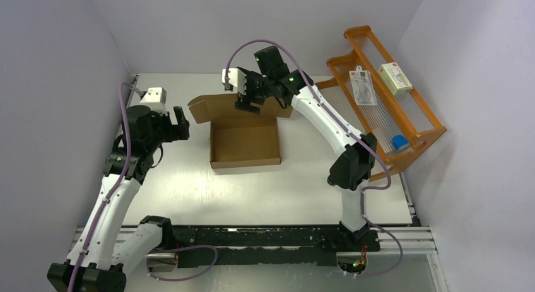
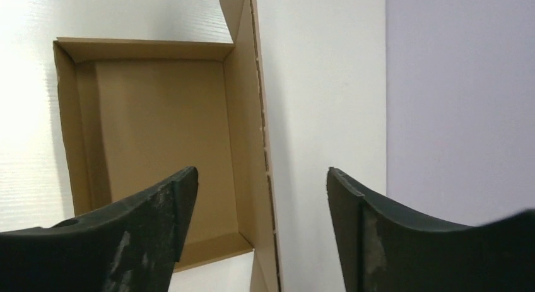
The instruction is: Fold the paper box
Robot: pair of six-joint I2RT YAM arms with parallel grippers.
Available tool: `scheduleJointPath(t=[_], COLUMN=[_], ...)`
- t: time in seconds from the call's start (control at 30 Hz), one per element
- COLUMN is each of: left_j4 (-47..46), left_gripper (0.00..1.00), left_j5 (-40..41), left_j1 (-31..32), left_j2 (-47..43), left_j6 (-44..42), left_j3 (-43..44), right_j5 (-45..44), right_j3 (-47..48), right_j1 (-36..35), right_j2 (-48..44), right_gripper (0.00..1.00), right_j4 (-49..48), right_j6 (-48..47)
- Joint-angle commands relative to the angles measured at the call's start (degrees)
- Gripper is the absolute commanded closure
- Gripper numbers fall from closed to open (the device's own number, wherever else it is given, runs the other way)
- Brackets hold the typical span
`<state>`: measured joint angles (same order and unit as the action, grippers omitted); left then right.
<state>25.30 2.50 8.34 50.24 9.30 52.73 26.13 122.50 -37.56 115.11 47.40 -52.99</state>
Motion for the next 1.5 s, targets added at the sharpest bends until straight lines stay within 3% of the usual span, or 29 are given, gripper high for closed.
scheduleJointPath(t=[0.0, 0.2, 0.3, 0.43, 0.67, 0.83, 1.07, 1.47], left_j4=[-2.0, -2.2, -2.7, -1.6, 4.0, 5.5, 4.7, 11.4], left_gripper=[0.08, 0.08, 0.08, 0.08, 0.16, 0.2, 0.23, 0.24], left_j5=[-3.0, -4.0, -4.9, -5.1, -9.4, -10.5, -13.7, -14.2], left_j1=[-0.8, -0.9, -0.9, -0.9, -0.7, -0.6, -0.7, -0.6], left_j2=[-0.2, 0.2, 0.8, 4.4, 15.2, 20.2, 24.9, 33.3], left_j6=[-1.3, -2.1, -2.9, -4.4, -7.4, -8.6, -12.4, -23.1], left_j3=[-0.5, -0.3, 0.3, 4.1, 14.8, 19.0, 23.3, 32.4], right_j5=[-4.5, -16.1, -21.3, -21.3, -21.1, -13.5, -9.6, -3.9], right_j3=[-4.9, -20.5, -28.1, -35.8, -42.3, -45.4, -44.3, -41.3], right_j1=[0.2, 0.7, 1.7, 5.9, 11.8, 16.0, 17.1, 17.3], right_j2=[-7.2, -19.3, -25.5, -31.6, -33.2, -32.5, -30.3, -25.2], right_gripper=[0.17, 0.02, 0.01, 0.01, 0.08, 0.12, 0.23, 0.23], right_j4=[-9.2, -23.9, -29.9, -32.3, -30.9, -32.5, -32.2, -27.1], right_j6=[5.5, 15.6, 19.5, 24.3, 27.2, 28.0, 27.0, 19.7])
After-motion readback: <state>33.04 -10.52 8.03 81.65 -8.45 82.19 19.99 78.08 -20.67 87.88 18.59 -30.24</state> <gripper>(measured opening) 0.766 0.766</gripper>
